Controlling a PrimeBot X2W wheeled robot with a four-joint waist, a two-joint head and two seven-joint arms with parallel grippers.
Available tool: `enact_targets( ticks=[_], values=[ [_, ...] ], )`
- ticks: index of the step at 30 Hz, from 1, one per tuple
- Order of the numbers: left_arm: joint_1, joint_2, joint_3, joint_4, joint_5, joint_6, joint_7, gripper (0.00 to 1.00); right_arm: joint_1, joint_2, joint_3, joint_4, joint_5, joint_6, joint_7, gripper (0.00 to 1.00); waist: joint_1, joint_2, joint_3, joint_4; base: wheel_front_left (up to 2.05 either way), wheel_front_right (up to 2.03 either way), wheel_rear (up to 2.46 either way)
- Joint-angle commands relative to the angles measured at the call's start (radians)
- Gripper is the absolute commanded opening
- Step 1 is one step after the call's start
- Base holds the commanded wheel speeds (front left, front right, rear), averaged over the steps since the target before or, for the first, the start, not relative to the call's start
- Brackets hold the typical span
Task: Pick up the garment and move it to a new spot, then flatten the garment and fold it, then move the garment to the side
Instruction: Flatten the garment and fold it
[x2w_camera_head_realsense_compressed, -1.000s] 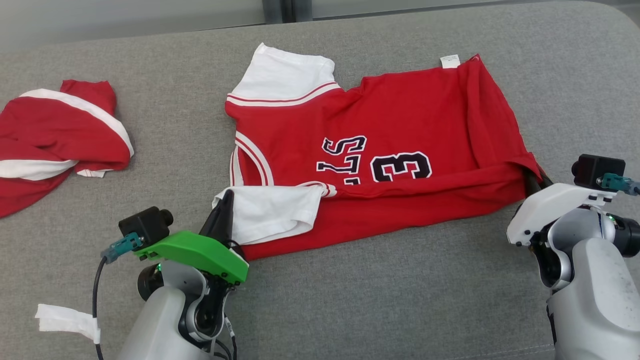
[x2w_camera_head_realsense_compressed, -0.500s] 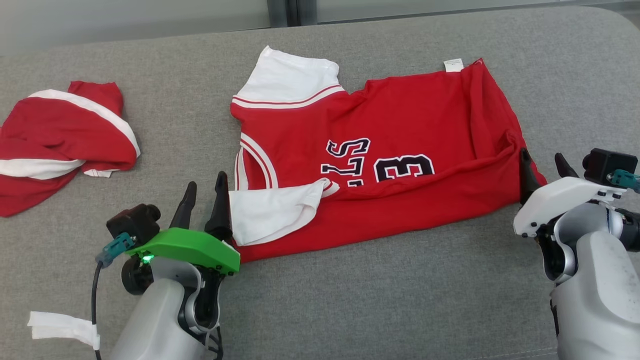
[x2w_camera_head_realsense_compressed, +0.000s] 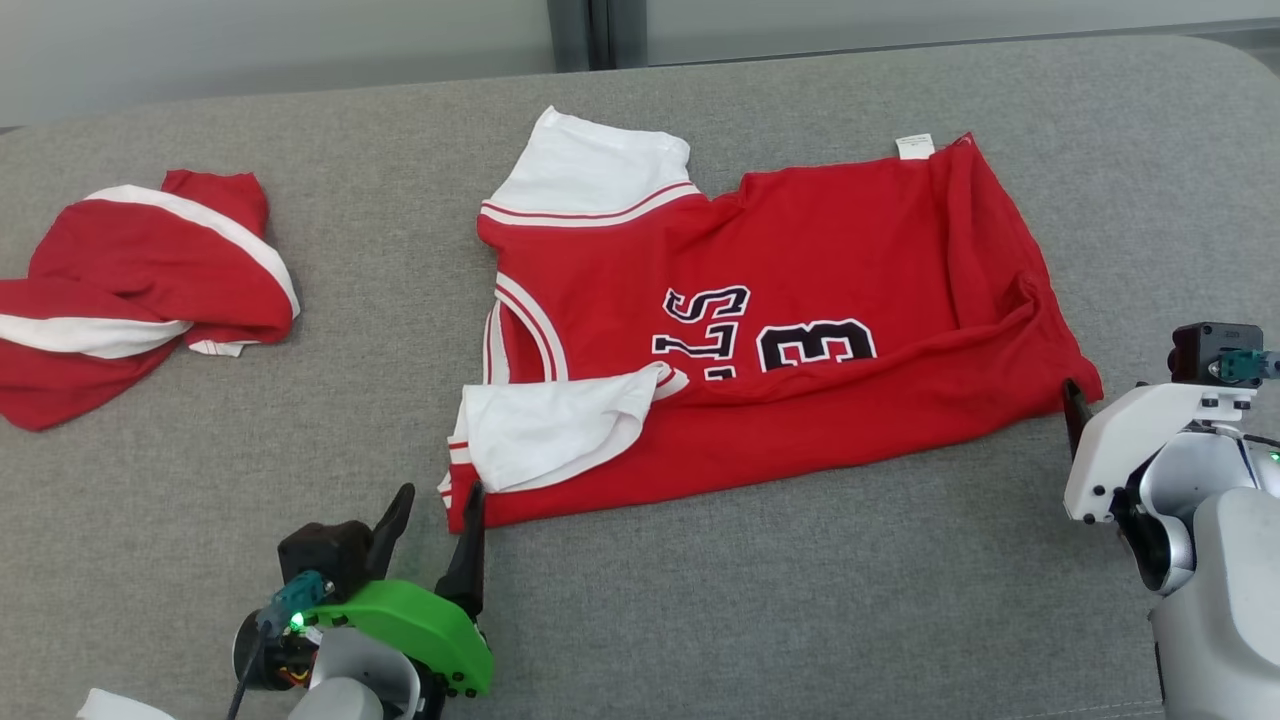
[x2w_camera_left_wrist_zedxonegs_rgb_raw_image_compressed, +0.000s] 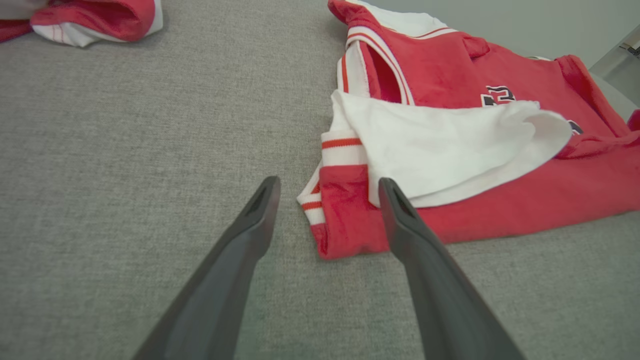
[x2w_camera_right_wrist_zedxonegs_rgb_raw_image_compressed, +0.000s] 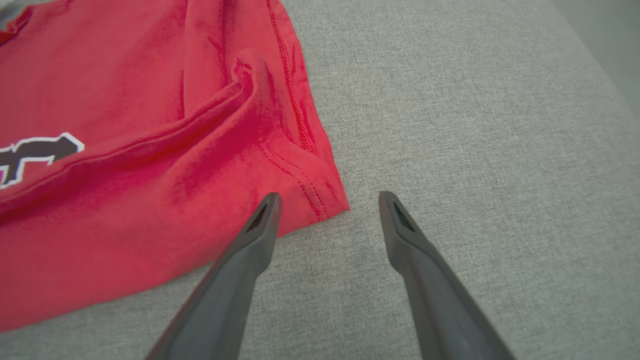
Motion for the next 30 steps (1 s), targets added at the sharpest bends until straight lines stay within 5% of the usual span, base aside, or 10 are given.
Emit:
enact_targets(
  ticks=[1,16,24,25,26,27,30],
  values=[
    [0.001,0.009,-0.008,-0.006,0.017,0.010,0.009,1.00,0.005,-0.019,0.012,-0.009,0.012,-0.002,0.025,1.00,0.0000,0.0000,0.003,0.006,0.00,0.00,0.00],
    [-0.067,0.001,-0.061,0.086,0.061,0.056,0.086,1.00,-0.089,-0.101,0.122,0.014,0.060,-0.002,0.147,1.00,0.0000,0.0000,0.061,0.001,0.00,0.00,0.00],
    [-0.108,-0.015,-0.074,0.128,0.050,0.039,0.106,1.00,-0.126,-0.136,0.195,0.053,0.116,-0.002,0.205,0.96,0.0000,0.0000,0.113,0.012,0.00,0.00,0.00],
    [-0.112,-0.017,-0.080,0.138,0.048,0.033,0.118,0.69,-0.122,-0.138,0.198,0.056,0.120,-0.002,0.202,0.51,0.0000,0.0000,0.116,0.013,0.00,0.00,0.00],
    [-0.113,-0.018,-0.085,0.146,0.047,0.029,0.127,0.43,-0.119,-0.140,0.199,0.059,0.123,-0.002,0.200,0.36,0.0000,0.0000,0.117,0.014,0.00,0.00,0.00],
    [-0.115,-0.020,-0.092,0.154,0.044,0.022,0.135,0.00,-0.114,-0.143,0.200,0.061,0.125,-0.002,0.199,0.00,0.0000,0.0000,0.119,0.016,0.00,0.00,0.00],
    [-0.111,-0.029,-0.105,0.169,0.033,0.003,0.152,0.00,-0.094,-0.151,0.200,0.059,0.129,-0.002,0.189,0.00,0.0000,0.0000,0.118,0.019,0.00,0.00,0.00]
  ],
)
